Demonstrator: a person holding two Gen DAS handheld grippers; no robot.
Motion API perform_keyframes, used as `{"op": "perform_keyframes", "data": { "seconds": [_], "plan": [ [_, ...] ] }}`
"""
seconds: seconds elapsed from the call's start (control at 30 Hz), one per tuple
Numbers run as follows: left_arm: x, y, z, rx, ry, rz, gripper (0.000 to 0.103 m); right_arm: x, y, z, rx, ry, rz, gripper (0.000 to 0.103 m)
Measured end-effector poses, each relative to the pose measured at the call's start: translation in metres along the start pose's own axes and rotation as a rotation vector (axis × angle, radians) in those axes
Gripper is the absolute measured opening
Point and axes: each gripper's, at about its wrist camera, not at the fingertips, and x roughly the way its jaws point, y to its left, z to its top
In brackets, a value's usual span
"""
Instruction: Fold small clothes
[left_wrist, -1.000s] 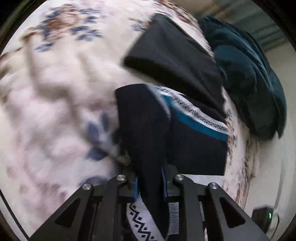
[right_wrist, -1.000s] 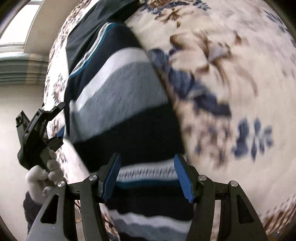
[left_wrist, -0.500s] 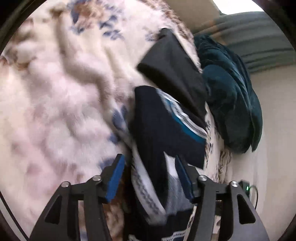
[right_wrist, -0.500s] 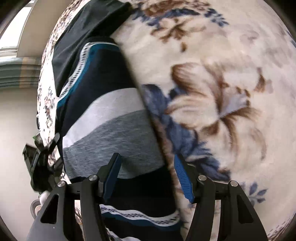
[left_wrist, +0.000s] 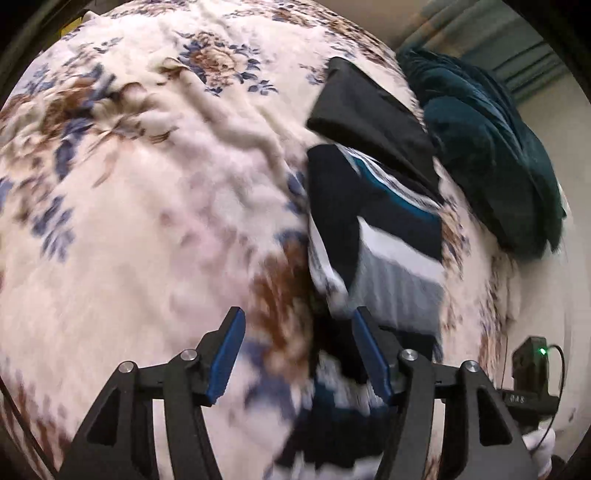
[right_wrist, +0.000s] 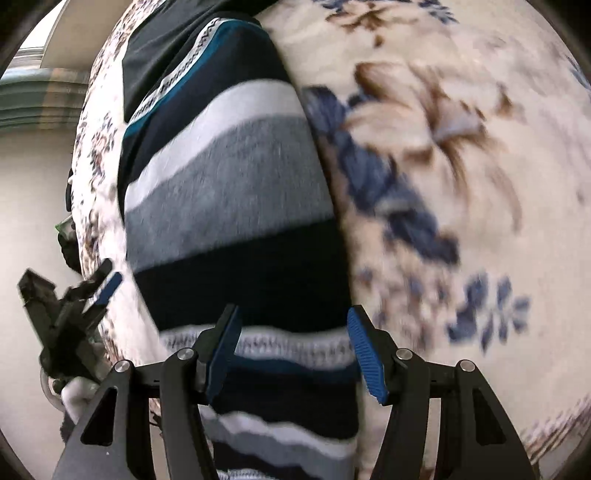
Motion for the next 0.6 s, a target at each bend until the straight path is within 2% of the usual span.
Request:
{"op": "perform_keyframes", "data": {
  "seconds": [0.1,0.2,0.3,0.4,0.5,0.53,0.57,0.6],
  "plan": [
    [-0.017,-0.011,-0.039,0.029,0.074,0.000,0.058,-0.005,0.002,-0.040,0.033,0.027,0.040,0.065],
    [-0.023,-0.008,-0.085,0.062,0.159,0.019,0.058,-0.011,0.000,-0.098,0.074,0.049,0.066,0.065],
    [-0.012,-0.011,-0.143,0.098,0.273,0.035,0.058,-0.012,-0.002,-0.154,0.108,0.061,0.044,0.065],
    [-0.005,-0.008,-0.191,0.117,0.353,0.057,0.058,-0.010,-0.006,-0.206,0.158,0.067,0.017,0.065],
    [0.007,0.001,-0.223,0.135,0.400,0.095,0.055,0.002,-0.012,-0.249,0.201,0.065,-0.029,0.065],
    [0.008,0.005,-0.228,0.128,0.392,0.087,0.055,0.008,-0.016,-0.263,0.214,0.068,-0.048,0.065],
    [0.007,0.008,-0.231,0.127,0.370,0.079,0.053,0.015,-0.020,-0.273,0.224,0.073,-0.055,0.065],
    [0.006,0.009,-0.233,0.130,0.355,0.071,0.033,0.016,-0.031,-0.281,0.230,0.078,-0.058,0.065]
  ]
}}
